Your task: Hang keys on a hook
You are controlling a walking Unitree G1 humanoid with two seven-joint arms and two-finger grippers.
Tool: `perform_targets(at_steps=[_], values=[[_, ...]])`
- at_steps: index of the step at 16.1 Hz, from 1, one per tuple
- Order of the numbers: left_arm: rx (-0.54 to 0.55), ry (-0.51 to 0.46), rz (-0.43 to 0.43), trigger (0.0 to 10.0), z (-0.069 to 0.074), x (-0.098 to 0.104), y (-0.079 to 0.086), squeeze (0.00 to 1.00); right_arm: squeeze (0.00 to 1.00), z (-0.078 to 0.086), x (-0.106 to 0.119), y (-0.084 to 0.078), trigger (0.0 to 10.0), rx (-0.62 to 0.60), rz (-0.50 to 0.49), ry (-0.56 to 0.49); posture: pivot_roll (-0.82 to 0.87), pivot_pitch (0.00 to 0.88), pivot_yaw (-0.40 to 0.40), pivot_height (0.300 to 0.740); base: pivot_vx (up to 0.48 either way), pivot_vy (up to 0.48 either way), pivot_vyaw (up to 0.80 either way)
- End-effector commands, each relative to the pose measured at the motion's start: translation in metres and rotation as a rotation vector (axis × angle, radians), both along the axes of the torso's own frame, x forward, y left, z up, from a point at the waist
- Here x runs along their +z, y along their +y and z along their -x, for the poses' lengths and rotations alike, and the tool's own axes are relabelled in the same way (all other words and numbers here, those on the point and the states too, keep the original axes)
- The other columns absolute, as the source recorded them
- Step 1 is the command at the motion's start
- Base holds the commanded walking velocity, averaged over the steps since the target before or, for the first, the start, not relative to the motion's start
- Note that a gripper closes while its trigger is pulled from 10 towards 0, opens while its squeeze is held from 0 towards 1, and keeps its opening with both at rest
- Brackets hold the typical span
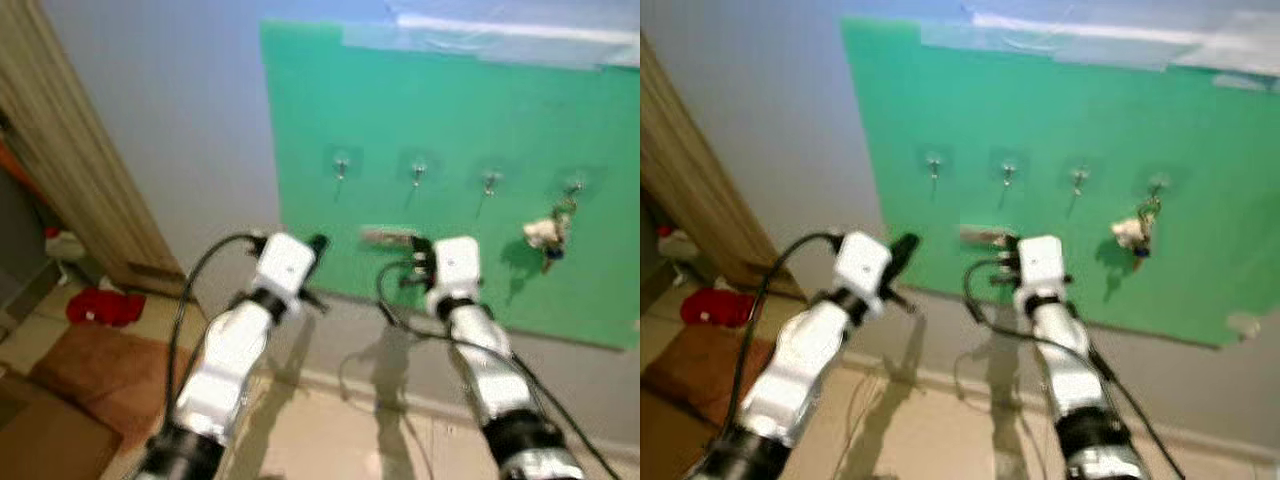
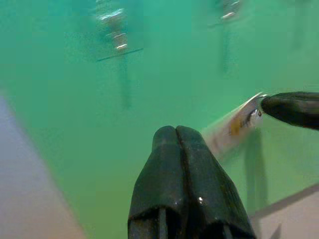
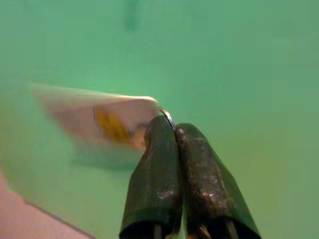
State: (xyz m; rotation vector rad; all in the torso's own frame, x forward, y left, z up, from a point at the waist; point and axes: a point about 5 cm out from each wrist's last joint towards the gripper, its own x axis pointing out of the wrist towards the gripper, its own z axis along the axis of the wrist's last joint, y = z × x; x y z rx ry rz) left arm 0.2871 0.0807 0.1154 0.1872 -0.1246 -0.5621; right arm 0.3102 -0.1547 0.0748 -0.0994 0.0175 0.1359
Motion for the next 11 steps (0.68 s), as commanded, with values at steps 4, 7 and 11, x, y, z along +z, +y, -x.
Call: perform_targets(at_steps=[4, 7, 11], values=[[-0.012, -0.008, -0.004, 10.0, 0.001, 0.003, 0.0, 0.0, 0.0, -0.003, 0.007, 0.003, 0.0, 0.01, -0.008, -0.015, -0.05, 0.0, 0.049, 0.74, 0.0, -0.42, 0.0], [0.013, -0.003, 0.006, 10.0, 0.001, 0.002, 0.002, 0.0, 0.06, -0.013, 0.02, 0.005, 0.0, 0.044, -0.001, -0.018, -0.05, 0.0, 0.044, 0.74, 0.109, -0.094, 0.0], [0.014, -0.006, 0.021, 10.0, 0.003, 0.002, 0.0, 0.0, 0.16, -0.03, 0.044, 0.01, 0.0, 0.074, 0.004, -0.024, -0.05, 0.0, 0.035, 0.74, 0.0, 0.0, 0.0]])
